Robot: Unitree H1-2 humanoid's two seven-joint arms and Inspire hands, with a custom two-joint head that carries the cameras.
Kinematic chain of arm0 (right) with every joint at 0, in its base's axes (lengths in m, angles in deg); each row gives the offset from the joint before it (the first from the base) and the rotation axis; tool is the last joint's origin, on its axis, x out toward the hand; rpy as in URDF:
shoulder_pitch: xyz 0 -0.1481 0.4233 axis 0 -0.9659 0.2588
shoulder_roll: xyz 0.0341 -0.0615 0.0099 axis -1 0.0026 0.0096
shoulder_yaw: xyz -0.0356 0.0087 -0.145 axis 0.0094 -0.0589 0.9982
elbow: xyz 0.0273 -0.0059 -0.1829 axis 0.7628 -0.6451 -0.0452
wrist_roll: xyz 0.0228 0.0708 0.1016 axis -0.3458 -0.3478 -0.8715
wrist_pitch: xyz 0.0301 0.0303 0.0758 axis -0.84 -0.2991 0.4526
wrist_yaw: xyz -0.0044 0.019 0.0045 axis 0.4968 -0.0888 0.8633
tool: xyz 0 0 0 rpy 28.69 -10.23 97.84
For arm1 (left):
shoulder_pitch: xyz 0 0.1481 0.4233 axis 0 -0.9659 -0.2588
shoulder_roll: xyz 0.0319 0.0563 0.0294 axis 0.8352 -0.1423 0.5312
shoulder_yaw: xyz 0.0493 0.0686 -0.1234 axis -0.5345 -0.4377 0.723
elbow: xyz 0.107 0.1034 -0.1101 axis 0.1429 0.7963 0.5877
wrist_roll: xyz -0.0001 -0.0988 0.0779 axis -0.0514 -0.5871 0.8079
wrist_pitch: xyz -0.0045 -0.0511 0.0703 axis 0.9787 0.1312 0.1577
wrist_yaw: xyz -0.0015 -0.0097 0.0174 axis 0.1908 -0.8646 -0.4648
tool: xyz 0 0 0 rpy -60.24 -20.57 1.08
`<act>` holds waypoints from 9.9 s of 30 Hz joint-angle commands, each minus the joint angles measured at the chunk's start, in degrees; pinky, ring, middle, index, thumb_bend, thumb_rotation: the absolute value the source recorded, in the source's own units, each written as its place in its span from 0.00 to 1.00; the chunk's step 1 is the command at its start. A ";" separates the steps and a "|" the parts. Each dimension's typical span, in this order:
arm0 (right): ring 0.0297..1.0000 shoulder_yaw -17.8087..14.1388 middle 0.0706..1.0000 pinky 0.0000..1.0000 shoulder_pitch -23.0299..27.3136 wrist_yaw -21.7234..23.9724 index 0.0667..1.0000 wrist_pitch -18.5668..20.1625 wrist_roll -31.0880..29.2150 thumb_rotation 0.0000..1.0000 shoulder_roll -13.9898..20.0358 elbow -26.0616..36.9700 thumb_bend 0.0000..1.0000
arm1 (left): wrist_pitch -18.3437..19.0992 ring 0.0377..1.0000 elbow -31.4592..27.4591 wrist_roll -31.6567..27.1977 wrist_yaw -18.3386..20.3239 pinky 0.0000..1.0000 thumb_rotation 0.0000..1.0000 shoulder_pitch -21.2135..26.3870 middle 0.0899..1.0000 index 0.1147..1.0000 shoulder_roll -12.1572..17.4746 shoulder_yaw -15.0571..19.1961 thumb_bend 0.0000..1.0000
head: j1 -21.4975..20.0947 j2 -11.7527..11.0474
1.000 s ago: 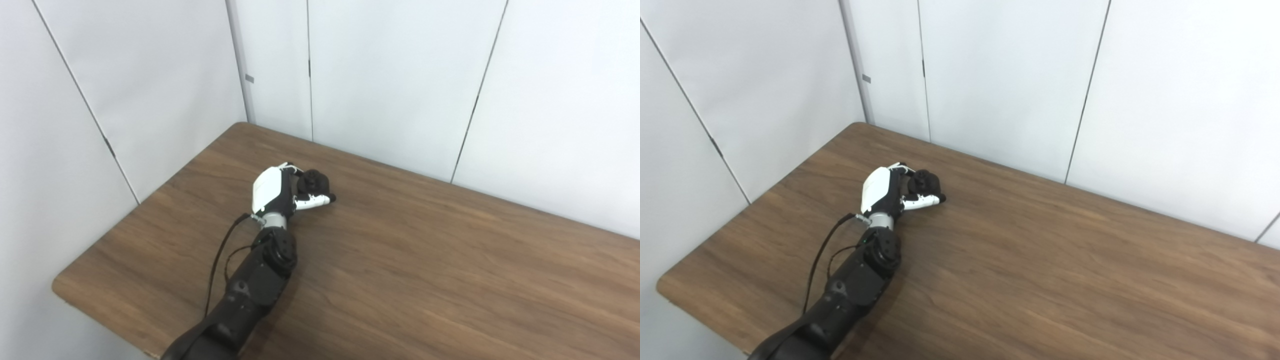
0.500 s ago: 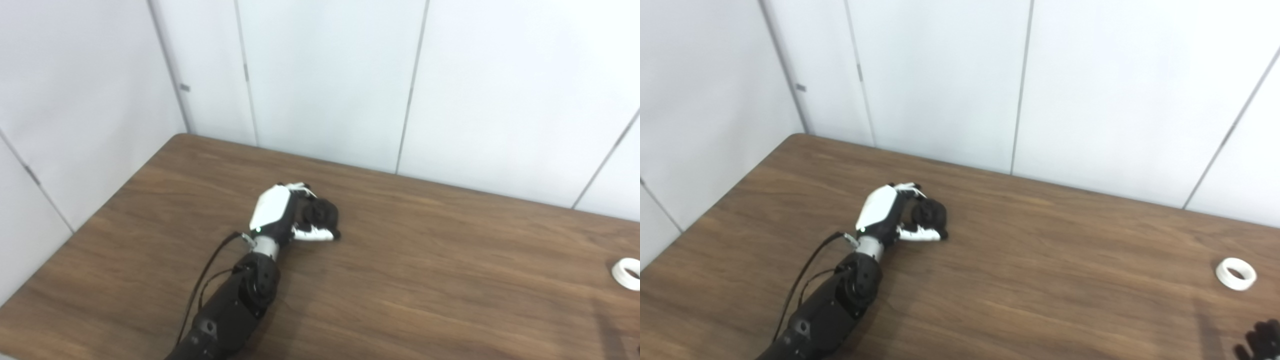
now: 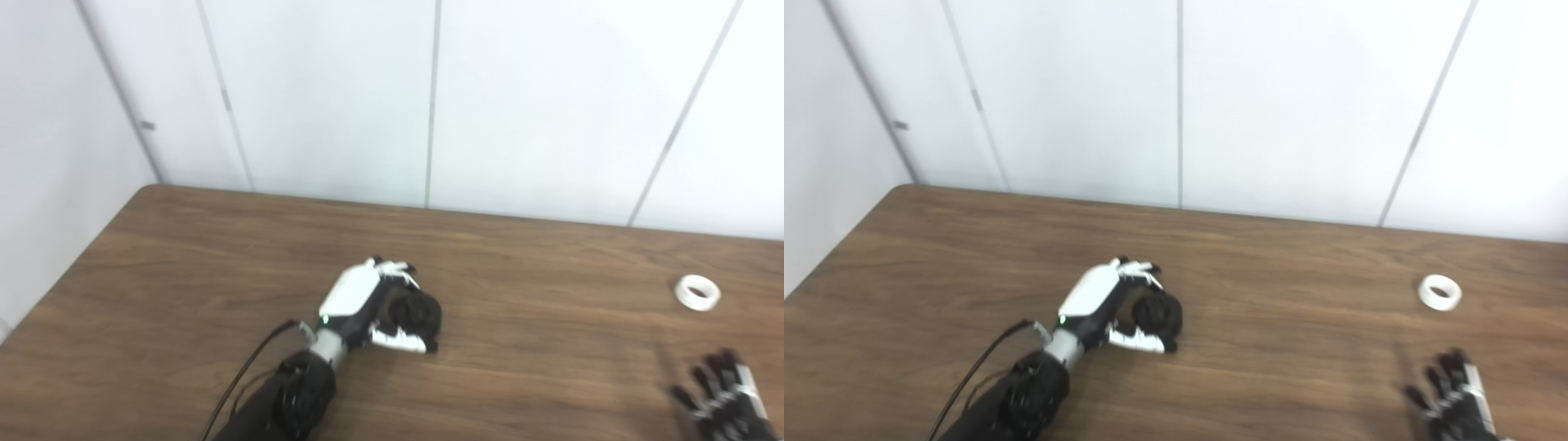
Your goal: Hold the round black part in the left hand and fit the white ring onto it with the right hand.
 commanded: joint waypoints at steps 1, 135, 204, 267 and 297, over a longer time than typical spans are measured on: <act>0.96 -0.07 0.97 0.86 -0.69 -1.46 0.96 -0.89 0.76 0.83 -2.62 2.46 0.68 | -1.41 0.89 -0.50 1.44 3.32 1.00 0.05 -0.80 0.85 0.41 0.80 -1.62 0.52 | -1.33 0.35; 1.00 26.17 1.00 0.95 56.94 31.57 0.87 28.77 69.94 0.35 33.53 -23.19 0.97 | -15.80 0.90 -4.57 -1.41 14.41 1.00 0.05 -6.26 0.84 0.41 1.52 2.05 0.52 | -31.09 4.23; 1.00 28.77 1.00 0.96 58.28 26.07 0.88 27.26 69.01 0.35 30.82 -30.30 0.95 | -13.24 0.90 -9.33 -2.42 16.35 1.00 0.05 -9.07 0.84 0.41 2.38 2.80 0.52 | -29.39 6.53; 1.00 28.27 1.00 0.96 56.65 28.63 0.85 27.49 68.58 0.35 33.09 -29.16 0.96 | -12.91 0.89 -10.36 -2.71 16.81 1.00 0.05 -9.63 0.84 0.41 2.15 2.91 0.52 | -29.10 7.95; 1.00 28.32 1.00 0.95 56.95 27.19 0.87 26.21 67.75 0.37 32.43 -30.03 0.95 | -12.67 0.89 -10.08 -2.03 16.39 1.00 0.05 -9.95 0.84 0.41 1.52 2.63 0.52 | -27.54 7.35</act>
